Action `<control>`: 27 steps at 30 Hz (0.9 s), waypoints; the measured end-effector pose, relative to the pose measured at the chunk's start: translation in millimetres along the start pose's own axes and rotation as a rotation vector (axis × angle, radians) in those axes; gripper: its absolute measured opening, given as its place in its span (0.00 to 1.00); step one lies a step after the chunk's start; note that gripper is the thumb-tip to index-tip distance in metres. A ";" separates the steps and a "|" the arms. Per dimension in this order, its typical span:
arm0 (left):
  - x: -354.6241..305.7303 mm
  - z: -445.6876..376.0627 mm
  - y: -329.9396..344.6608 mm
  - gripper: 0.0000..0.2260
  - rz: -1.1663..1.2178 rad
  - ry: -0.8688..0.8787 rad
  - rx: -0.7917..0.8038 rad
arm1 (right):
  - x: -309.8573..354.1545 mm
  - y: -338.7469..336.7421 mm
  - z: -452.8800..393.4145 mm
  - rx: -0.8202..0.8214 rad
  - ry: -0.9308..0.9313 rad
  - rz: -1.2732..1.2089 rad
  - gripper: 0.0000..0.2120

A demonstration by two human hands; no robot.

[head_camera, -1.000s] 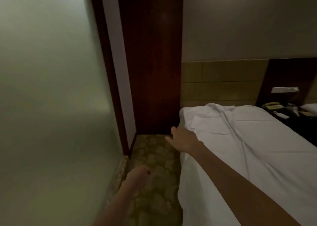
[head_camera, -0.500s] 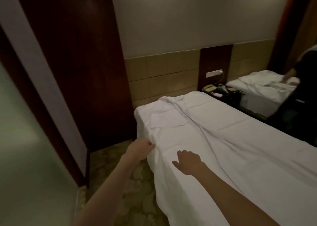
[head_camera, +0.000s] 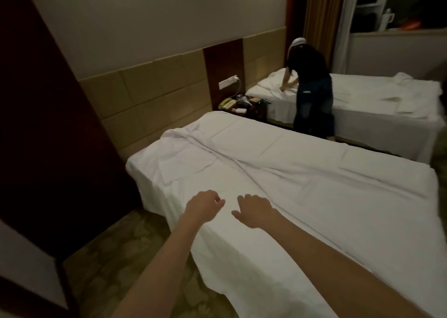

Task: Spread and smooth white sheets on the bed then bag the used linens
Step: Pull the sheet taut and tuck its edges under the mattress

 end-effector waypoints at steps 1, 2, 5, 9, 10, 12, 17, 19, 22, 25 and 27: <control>-1.6 -7.0 11.4 0.18 -0.015 0.000 0.031 | -7.5 -6.4 -4.4 -0.014 0.009 -0.008 0.24; -4.2 -14.4 22.0 0.18 -0.028 0.005 0.057 | -16.2 -13.7 -8.9 -0.031 0.020 -0.020 0.24; -15.5 -34.2 51.7 0.18 -0.038 0.000 0.140 | -47.6 -36.1 -23.9 -0.085 0.054 -0.033 0.25; -28.5 -62.4 81.2 0.17 -0.030 0.004 0.202 | -84.0 -47.6 -45.7 -0.119 0.111 -0.054 0.26; -32.3 -69.0 86.6 0.17 -0.037 0.009 0.221 | -92.5 -46.2 -49.7 -0.122 0.132 -0.061 0.25; -40.8 -84.3 93.5 0.17 -0.067 0.023 0.270 | -108.3 -37.8 -55.4 -0.102 0.184 -0.076 0.25; -76.7 -152.9 82.9 0.18 -0.159 0.164 0.293 | -135.4 12.3 -65.3 0.026 0.316 -0.125 0.25; -97.4 -182.4 72.1 0.18 -0.168 0.244 0.296 | -141.0 37.6 -70.1 0.092 0.384 -0.135 0.24; -128.4 -220.9 56.5 0.17 -0.173 0.363 0.302 | -145.5 65.6 -80.3 0.215 0.477 -0.159 0.23; -157.1 -256.2 51.5 0.17 -0.195 0.456 0.316 | -151.4 77.0 -90.8 0.270 0.566 -0.194 0.23; -173.6 -272.2 58.3 0.17 -0.202 0.507 0.355 | -157.8 78.9 -95.3 0.271 0.621 -0.229 0.24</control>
Point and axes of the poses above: each hand's wrist, its own z-axis away from the middle knuckle, its own y-axis out of the palm, x = y × z, the point moved 3 cm from there along -z, towards the middle knuckle, and after that the axes turned 13 degrees about z, right-handed, at the moved point
